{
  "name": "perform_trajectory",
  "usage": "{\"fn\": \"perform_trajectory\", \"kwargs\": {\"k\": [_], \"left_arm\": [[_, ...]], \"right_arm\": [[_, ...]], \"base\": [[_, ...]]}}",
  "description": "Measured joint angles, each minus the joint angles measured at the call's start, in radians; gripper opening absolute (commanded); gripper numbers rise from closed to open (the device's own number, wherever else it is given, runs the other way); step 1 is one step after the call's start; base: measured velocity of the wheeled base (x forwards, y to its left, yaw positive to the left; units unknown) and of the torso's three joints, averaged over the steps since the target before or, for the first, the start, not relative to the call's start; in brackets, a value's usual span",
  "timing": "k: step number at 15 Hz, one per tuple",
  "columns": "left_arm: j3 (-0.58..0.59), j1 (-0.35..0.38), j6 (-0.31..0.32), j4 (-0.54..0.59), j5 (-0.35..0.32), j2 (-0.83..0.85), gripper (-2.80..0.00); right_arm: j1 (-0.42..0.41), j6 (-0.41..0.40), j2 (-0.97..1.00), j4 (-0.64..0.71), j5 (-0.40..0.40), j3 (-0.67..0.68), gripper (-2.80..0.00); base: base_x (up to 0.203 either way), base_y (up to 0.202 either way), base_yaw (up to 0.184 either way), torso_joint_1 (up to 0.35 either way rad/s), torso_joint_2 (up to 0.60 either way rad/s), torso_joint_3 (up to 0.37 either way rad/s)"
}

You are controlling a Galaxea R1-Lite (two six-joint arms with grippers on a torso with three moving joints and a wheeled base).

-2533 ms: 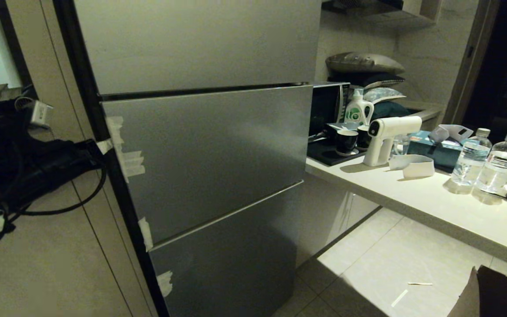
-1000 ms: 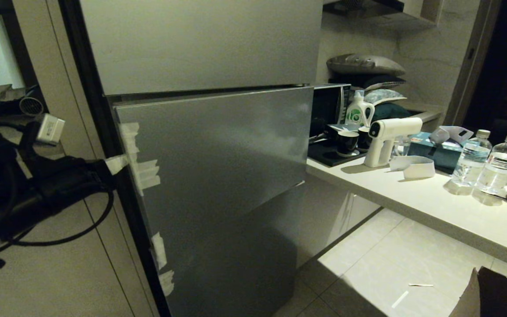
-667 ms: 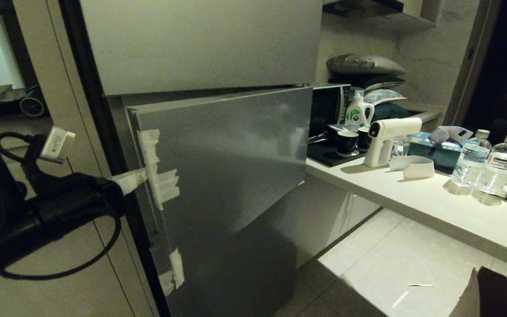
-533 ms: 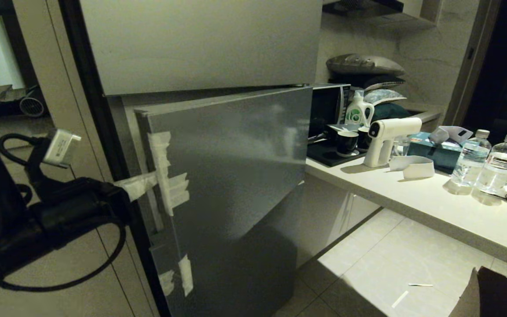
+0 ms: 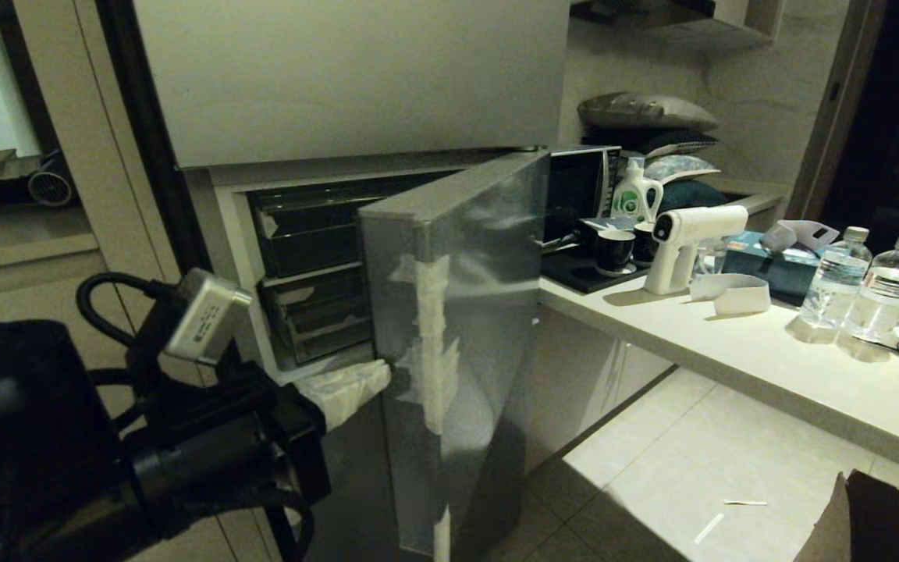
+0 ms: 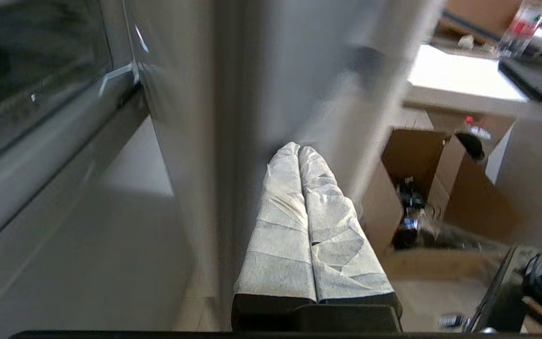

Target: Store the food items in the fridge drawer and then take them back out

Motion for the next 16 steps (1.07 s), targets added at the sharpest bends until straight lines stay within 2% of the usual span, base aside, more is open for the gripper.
{"fn": "perform_trajectory", "kwargs": {"k": [3,6,13,16], "left_arm": [[0.004,-0.027,-0.003,0.001,0.037,-0.048,-2.8],[-0.002,-0.027,-0.004,0.009,0.105,-0.096,-2.8],[0.048,-0.027,-0.005,0.013,0.178,-0.185,-2.8],[0.066,-0.023,-0.005,0.077,0.227,-0.301,-2.8]], "right_arm": [[0.0,0.0,0.0,0.0,0.0,0.0,-2.8],[0.0,0.0,0.0,0.0,0.0,0.0,-2.8],[0.0,-0.004,0.0,0.003,0.0,0.0,-2.8],[0.0,-0.005,0.0,0.003,0.0,0.0,-2.8]], "base": [[0.0,0.0,0.0,0.0,0.0,0.0],[0.0,0.0,0.0,0.0,0.0,0.0],[0.0,0.0,0.0,0.0,0.0,0.0],[0.0,0.0,0.0,0.0,0.0,0.0]]}}
